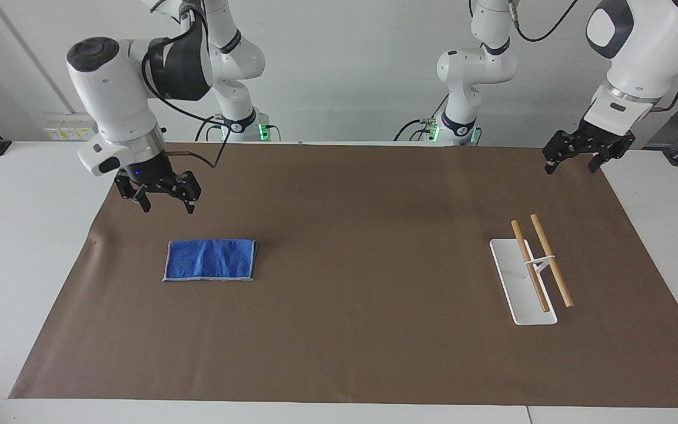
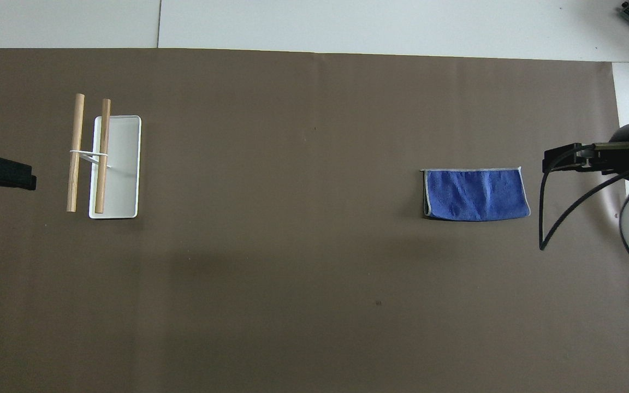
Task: Right arm passes towel to left arm to hang
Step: 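Reach the right gripper down and grasp the blue towel's edge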
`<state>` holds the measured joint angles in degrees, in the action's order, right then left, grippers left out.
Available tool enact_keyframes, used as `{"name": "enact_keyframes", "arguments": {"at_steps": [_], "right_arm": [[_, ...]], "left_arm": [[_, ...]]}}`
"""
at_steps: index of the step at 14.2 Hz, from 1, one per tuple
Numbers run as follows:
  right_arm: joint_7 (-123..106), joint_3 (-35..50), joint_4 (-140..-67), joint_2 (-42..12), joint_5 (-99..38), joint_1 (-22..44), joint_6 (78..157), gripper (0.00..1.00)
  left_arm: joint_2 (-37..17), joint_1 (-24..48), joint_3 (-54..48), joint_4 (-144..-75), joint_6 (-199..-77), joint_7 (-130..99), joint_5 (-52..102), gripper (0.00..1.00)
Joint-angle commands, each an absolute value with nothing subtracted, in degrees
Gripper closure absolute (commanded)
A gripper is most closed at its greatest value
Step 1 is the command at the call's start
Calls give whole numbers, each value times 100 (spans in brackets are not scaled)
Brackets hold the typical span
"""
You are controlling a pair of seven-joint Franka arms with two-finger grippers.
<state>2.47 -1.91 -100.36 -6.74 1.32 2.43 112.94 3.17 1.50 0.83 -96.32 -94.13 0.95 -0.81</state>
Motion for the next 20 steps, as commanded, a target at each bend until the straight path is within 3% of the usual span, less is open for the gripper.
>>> {"name": "enact_keyframes", "arguments": {"at_steps": [1, 8, 20], "right_arm": [[-7, -167, -10624, -983, 10, 228, 12387, 0], [-1159, -167, -11680, -1731, -465, 211, 14298, 0], [-1354, -167, -12059, -1653, -668, 88, 14204, 0]], "left_arm": [[448, 114, 44, -9765, -9413, 35, -185, 0], [448, 114, 44, -9765, -9413, 35, -185, 0], [448, 114, 44, -9765, -9413, 35, -185, 0]]}}
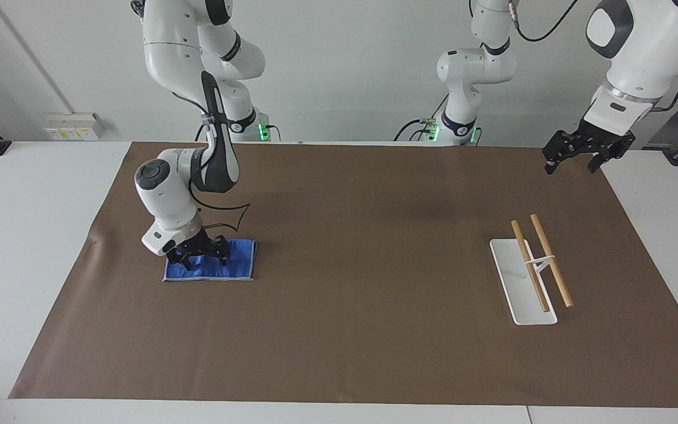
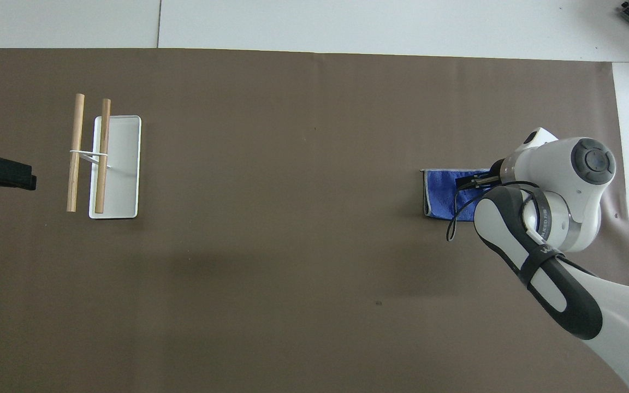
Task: Right arm passes towel to left arm to hang
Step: 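Reach the right gripper down and grasp the blue towel's edge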
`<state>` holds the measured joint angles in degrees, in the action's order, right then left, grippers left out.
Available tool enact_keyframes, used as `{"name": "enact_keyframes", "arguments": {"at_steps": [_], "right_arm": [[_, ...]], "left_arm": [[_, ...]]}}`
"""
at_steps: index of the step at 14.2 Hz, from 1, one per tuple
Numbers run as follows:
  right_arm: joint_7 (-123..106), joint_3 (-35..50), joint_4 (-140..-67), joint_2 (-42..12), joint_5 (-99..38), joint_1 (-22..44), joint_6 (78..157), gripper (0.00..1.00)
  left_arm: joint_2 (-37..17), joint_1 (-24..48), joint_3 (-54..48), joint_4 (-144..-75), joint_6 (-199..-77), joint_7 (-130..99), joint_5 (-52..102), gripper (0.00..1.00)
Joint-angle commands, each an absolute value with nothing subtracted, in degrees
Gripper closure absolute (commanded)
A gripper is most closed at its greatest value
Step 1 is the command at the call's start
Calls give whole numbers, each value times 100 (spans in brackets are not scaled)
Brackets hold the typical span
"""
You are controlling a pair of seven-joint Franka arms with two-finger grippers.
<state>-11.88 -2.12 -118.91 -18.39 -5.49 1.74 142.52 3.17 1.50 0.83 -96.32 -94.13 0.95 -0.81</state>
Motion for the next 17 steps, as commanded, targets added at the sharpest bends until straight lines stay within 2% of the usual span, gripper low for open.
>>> {"name": "enact_keyframes", "arguments": {"at_steps": [1, 11, 12, 14, 15, 16, 17], "right_arm": [[-1336, -176, -12059, -1618, -668, 88, 14134, 0], [-1327, -167, -12252, -1608, -668, -53, 14203, 0], [-1327, -176, -12261, -1608, -668, -53, 14212, 15], [-1336, -167, -12261, -1608, -668, -53, 14203, 65], [-1284, -167, -12243, -1608, -668, -44, 14203, 85], [-1187, -167, -12217, -1608, -668, -53, 14194, 100], [-1073, -167, -12191, -1600, -668, -9, 14142, 100]], "left_arm": [[448, 114, 44, -9765, -9413, 35, -185, 0], [457, 106, 61, -9738, -9404, 44, -185, 0], [457, 88, 62, -9747, -9439, 35, -185, 0], [457, 53, 53, -9747, -9492, 53, -185, 0], [457, 53, 53, -9747, -9483, 61, -185, 0], [457, 53, 53, -9747, -9483, 53, -185, 0], [457, 53, 53, -9747, -9483, 61, -185, 0]]}}
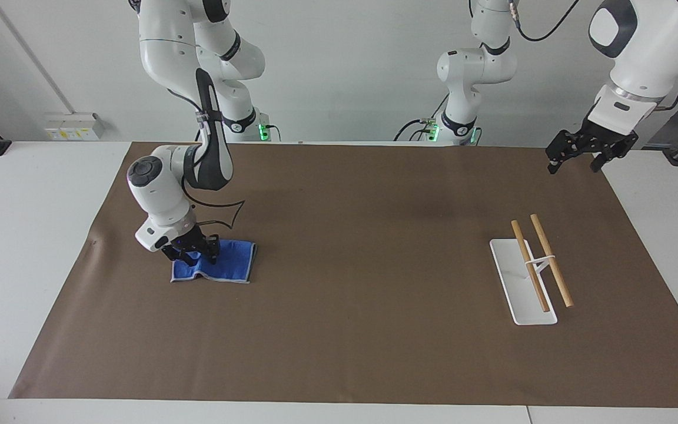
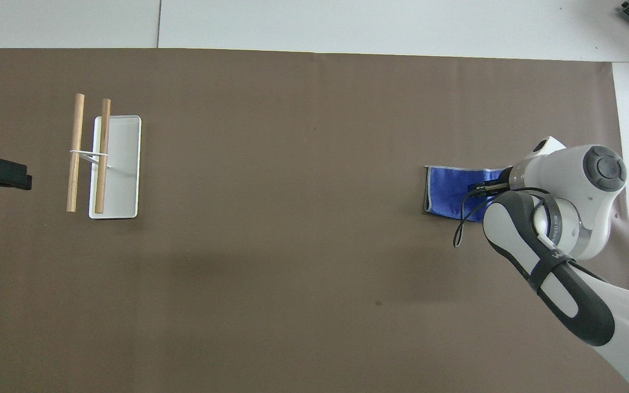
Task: Right arm passes towel to left arm to hang
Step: 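Reach the right gripper down and grasp the blue towel's edge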
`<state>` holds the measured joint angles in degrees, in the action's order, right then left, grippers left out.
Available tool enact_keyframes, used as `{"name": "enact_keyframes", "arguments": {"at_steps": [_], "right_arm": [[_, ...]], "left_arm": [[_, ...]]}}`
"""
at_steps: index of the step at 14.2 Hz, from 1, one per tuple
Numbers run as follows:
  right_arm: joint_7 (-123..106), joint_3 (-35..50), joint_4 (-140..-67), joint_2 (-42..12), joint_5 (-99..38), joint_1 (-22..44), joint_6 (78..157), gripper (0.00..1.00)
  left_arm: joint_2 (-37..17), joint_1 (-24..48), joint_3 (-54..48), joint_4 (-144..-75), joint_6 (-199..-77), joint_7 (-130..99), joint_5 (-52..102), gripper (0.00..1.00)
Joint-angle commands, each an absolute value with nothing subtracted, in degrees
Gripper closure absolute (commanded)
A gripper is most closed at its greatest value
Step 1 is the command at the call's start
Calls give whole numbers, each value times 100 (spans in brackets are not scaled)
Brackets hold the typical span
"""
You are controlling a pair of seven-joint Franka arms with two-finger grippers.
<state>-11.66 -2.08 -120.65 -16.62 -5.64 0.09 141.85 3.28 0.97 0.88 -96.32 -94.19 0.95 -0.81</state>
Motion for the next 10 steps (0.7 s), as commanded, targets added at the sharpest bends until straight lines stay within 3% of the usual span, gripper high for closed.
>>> {"name": "enact_keyframes", "arguments": {"at_steps": [1, 6, 10], "right_arm": [[-950, -167, -12173, -1582, -668, 26, 14116, 100], [-589, -158, -11278, -1477, -659, 176, 12940, 100], [-404, 70, -11145, -1047, -668, 211, 12613, 100]], "left_arm": [[457, 53, 53, -9747, -9483, 62, -185, 0], [457, 132, 9, -9738, -9501, 44, -185, 0], [466, 149, -17, -9765, -9510, 61, -185, 0]]}}
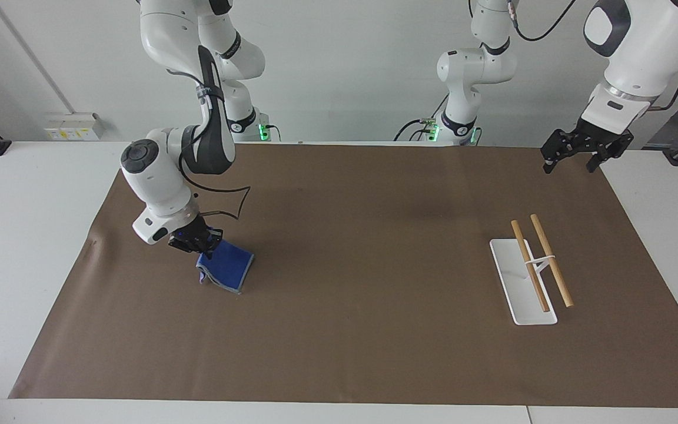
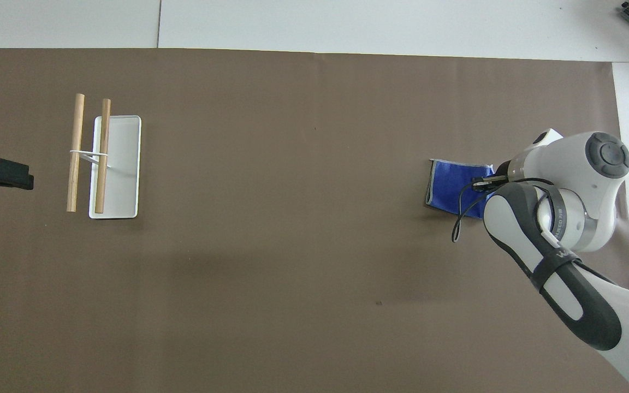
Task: Right arm passes towel to left arm to hang
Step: 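Lift the towel with the right gripper while the left gripper approaches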
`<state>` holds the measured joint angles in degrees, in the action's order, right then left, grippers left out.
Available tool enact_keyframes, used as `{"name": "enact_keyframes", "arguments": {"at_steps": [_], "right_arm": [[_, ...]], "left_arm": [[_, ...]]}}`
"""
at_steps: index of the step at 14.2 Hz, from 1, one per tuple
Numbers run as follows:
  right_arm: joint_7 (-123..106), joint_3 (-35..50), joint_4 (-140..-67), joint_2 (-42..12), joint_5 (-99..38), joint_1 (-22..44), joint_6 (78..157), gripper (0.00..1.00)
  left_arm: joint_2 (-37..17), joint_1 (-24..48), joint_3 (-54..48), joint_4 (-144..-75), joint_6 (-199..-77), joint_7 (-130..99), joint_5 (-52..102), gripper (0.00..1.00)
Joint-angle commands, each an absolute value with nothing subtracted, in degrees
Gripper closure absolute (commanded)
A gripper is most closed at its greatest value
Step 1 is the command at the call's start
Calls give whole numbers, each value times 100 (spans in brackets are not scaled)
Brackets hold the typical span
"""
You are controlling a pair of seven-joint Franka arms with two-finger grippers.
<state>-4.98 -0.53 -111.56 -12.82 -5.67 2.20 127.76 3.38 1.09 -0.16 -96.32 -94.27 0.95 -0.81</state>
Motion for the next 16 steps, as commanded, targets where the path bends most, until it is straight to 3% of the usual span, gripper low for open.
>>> {"name": "enact_keyframes", "arguments": {"at_steps": [1, 9, 16], "right_arm": [[-378, 149, -11075, -976, -703, 211, 12551, 100], [-255, 992, -10583, -765, -3257, 202, 12393, 100], [-299, 1520, -10521, -686, -6886, 211, 12401, 100]], "left_arm": [[466, 202, -18, -9773, -9510, 62, -185, 0], [466, 290, -18, -9765, -9633, 271, 244, 0], [466, 316, -35, -9800, -9879, 607, 1370, 0]]}}
